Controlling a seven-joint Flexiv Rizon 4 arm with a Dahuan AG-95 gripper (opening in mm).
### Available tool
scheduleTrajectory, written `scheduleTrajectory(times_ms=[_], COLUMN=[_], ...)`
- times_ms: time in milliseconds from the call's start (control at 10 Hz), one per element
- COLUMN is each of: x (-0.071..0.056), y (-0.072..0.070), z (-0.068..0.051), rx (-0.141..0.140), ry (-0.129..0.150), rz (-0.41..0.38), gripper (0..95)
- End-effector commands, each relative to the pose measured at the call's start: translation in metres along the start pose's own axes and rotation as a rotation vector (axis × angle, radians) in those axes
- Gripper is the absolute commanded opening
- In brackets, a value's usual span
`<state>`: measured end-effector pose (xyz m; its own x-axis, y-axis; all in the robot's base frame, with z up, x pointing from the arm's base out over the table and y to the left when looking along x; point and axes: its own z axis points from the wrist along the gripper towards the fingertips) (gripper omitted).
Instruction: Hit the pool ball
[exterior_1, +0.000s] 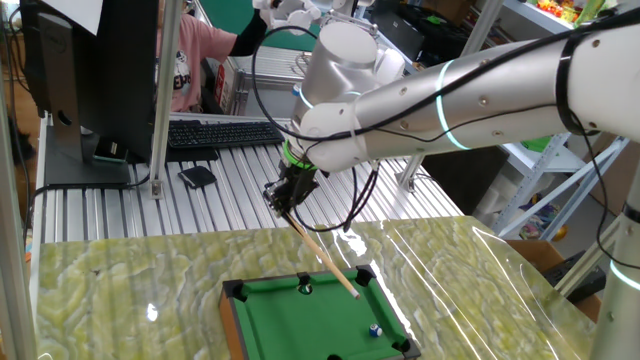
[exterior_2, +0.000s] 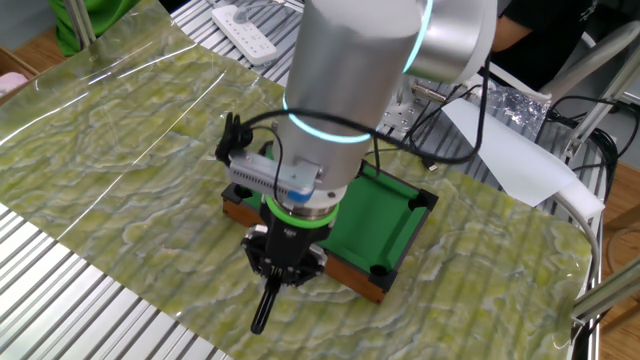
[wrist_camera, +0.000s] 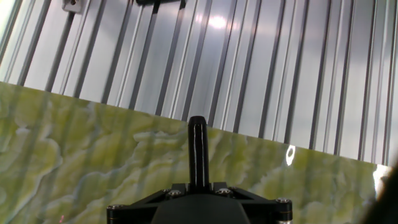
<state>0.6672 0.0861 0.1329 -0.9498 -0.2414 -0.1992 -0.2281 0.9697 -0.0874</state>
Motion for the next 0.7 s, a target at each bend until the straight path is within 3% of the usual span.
scheduleTrajectory(times_ms=[100, 500, 700], x=[0.0030, 0.0048, 0.0048], y=[-0.0012, -0.0021, -0.0021], z=[-0.0023, -0.0035, -0.0035], rx=[0.001, 0.002, 0.008], ry=[-0.012, -0.033, -0.058], rz=[-0.003, 0.004, 0.006], gripper=[0.0, 0.0, 0.0])
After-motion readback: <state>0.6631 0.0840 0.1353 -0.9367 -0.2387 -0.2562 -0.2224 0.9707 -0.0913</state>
